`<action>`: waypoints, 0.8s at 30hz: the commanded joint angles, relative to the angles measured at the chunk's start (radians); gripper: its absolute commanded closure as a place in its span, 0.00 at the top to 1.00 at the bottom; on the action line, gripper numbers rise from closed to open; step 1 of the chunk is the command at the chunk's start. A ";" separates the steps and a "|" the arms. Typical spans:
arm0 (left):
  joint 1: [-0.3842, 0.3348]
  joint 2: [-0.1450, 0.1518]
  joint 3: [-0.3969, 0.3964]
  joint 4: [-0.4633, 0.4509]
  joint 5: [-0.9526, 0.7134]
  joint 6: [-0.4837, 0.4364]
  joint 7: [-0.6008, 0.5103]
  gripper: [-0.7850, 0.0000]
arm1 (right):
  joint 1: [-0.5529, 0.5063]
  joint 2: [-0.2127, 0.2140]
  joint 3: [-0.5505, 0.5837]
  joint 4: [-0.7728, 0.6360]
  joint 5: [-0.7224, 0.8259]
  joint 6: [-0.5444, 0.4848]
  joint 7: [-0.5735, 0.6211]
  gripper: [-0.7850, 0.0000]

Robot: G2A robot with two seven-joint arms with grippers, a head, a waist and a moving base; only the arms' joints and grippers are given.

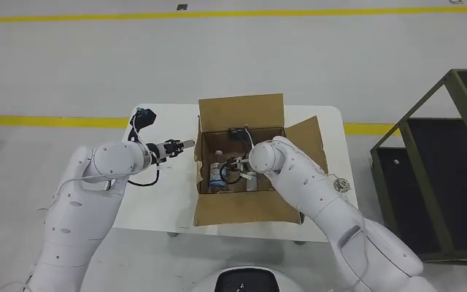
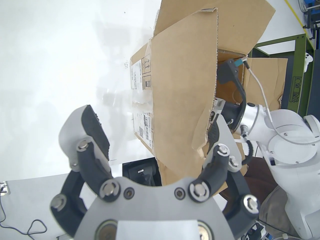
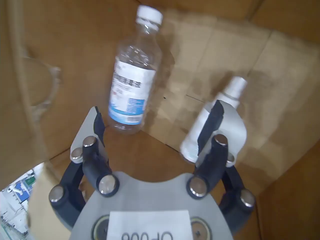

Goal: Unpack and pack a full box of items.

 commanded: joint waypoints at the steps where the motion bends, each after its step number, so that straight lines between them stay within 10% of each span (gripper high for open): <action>1: 0.001 0.001 -0.006 -0.008 -0.007 0.002 0.012 1.00 | -0.009 0.033 0.072 -0.082 0.010 -0.049 -0.011 1.00; 3: 0.002 0.001 -0.012 -0.013 -0.014 0.005 0.024 1.00 | -0.025 0.070 0.136 -0.174 -0.028 -0.080 -0.012 0.87; 4: 0.004 0.001 -0.015 -0.016 -0.015 0.007 0.031 1.00 | -0.047 0.095 0.181 -0.241 -0.063 -0.088 -0.009 0.48; 7: 0.009 0.002 -0.028 -0.030 -0.031 0.014 0.058 1.00 | -0.167 0.179 0.388 -0.529 -0.148 -0.089 0.043 0.00; 13: 0.018 0.003 -0.033 -0.054 -0.063 0.001 0.076 1.00 | -0.539 0.296 0.869 -1.101 -0.290 -0.118 0.271 0.00; 24: 0.021 0.002 -0.015 -0.067 -0.087 -0.018 0.068 1.00 | -0.788 0.363 1.175 -1.254 -0.657 -0.185 0.530 0.00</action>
